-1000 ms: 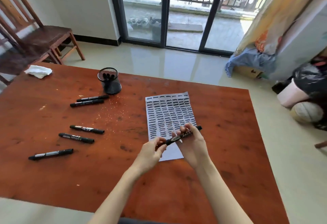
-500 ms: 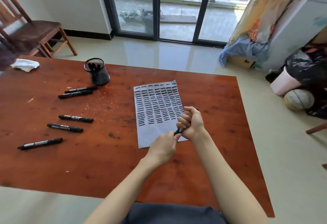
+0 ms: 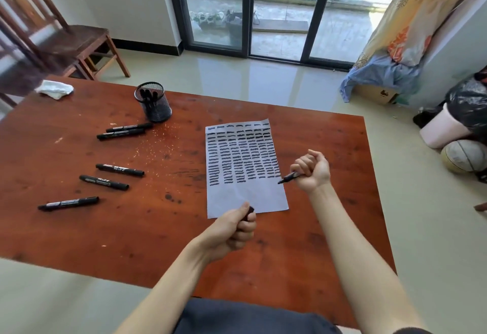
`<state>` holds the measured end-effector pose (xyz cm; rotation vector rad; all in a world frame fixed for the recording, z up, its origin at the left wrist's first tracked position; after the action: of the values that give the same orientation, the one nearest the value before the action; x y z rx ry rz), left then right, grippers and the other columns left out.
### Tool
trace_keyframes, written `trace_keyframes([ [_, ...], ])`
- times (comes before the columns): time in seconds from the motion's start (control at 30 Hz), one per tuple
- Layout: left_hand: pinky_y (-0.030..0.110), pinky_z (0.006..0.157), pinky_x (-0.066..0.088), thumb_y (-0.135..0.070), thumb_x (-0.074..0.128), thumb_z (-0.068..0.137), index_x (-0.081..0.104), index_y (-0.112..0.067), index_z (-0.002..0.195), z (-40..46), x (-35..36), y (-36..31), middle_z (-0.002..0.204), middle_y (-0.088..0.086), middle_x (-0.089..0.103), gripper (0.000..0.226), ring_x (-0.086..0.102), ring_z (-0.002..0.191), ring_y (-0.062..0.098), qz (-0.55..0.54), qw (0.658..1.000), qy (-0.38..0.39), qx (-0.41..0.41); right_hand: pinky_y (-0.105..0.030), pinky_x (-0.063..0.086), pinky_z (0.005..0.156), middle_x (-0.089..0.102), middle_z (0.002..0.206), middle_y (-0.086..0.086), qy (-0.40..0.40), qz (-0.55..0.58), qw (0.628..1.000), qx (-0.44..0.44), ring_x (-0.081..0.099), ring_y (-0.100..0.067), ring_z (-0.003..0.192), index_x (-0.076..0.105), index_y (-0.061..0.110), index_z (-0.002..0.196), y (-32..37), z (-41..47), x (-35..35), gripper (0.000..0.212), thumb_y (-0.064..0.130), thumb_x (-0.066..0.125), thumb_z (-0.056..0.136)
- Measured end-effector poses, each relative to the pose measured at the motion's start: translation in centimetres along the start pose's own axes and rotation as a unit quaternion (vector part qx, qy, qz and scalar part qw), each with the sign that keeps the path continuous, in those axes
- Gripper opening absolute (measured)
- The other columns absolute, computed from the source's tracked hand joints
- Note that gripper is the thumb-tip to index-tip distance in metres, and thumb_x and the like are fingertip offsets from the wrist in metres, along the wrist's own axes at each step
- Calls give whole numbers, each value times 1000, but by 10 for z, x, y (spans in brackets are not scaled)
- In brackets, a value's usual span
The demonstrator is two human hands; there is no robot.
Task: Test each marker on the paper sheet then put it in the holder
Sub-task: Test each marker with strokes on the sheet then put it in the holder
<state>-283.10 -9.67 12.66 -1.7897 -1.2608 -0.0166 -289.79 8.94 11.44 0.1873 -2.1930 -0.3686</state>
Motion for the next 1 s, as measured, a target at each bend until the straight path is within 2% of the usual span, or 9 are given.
trace_keyframes([
  [0.1,13,39,15,-37,33,98,42,-18,76,3,-21,-4,59,-9,36,30,26,43,2,51,993,-96,50,-16,39,42,41,39,5,27,-23,999,-10,41,-9,35,43,15,41,0,5,-5,47,21,46,88],
  [0.2,13,40,23,-28,37,98,45,-15,82,14,-32,-11,69,-4,42,23,37,47,2,151,969,-178,79,-34,54,71,62,66,-5,-16,-139,990,-33,61,-17,66,64,8,73,-31,9,-21,47,41,42,96],
  [0.33,16,50,32,-23,52,92,44,-15,77,24,-46,-13,66,-5,37,19,35,54,6,263,927,-243,108,-22,40,57,49,56,0,-80,-313,944,-71,44,-9,50,68,12,105,-48,13,-50,63,61,31,91],
  [0.47,23,51,32,-20,62,85,63,-29,100,35,-58,-20,49,-5,43,17,40,46,9,388,842,-325,188,-20,51,61,72,75,-6,11,-313,947,-70,64,-13,62,61,9,116,-60,24,-51,80,71,58,66],
  [0.53,24,53,37,-25,58,88,68,-27,106,45,-63,-24,56,1,59,21,52,54,13,472,779,-358,207,-22,53,68,74,88,-8,45,-351,931,-85,68,-17,74,64,12,111,-59,32,-48,76,65,74,58],
  [0.6,26,64,47,-30,51,88,71,-23,101,57,-64,-20,76,0,67,25,58,75,17,525,732,-357,246,-23,52,70,73,91,-8,72,-398,906,-125,68,-17,76,67,13,105,-55,38,-49,51,45,79,67],
  [0.7,34,75,48,-35,43,84,70,-19,100,72,-62,-10,100,0,65,34,50,98,16,594,663,-355,286,-21,49,60,69,74,-2,83,-439,871,-205,63,-14,62,65,13,85,-50,40,-47,10,11,71,78],
  [0.83,36,85,36,-31,45,85,63,-17,115,90,-61,6,120,-3,63,38,44,115,16,653,606,-345,296,-22,49,59,65,64,0,109,-443,861,-225,61,-15,57,59,4,86,-55,40,-53,14,15,65,80],
  [1.0,37,91,30,-30,48,87,60,-18,121,93,-61,12,129,-5,58,38,42,121,17,677,575,-342,306,-24,50,72,73,96,-6,147,-454,843,-248,69,-22,75,63,6,108,-55,36,-52,29,19,57,83],
])
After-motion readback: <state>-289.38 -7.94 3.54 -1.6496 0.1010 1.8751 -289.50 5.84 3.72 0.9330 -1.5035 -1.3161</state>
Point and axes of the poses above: each hand's wrist, its own z-axis towards the middle knuckle, its own x-axis out of the palm, y = z × x, the point moved 7 cm from there along z, towards the middle knuckle
